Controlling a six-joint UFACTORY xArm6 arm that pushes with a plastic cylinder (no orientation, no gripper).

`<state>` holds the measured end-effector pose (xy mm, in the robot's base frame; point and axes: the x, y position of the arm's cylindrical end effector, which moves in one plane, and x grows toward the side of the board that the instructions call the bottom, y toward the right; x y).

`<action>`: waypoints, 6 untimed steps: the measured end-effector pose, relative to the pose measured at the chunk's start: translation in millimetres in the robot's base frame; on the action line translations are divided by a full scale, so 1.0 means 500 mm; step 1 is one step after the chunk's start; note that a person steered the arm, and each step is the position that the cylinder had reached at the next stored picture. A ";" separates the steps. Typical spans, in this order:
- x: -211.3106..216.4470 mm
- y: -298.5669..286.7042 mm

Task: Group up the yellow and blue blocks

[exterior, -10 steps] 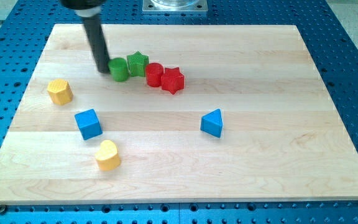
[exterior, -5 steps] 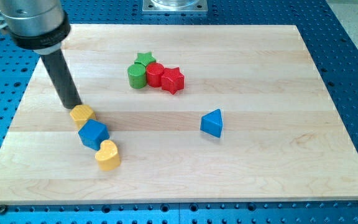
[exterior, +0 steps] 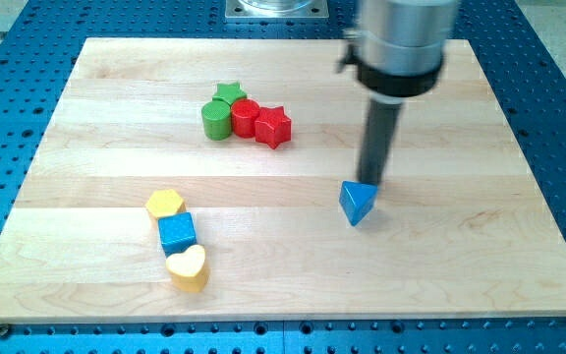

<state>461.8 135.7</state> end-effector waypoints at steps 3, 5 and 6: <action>0.047 -0.238; 0.119 -0.434; 0.112 -0.400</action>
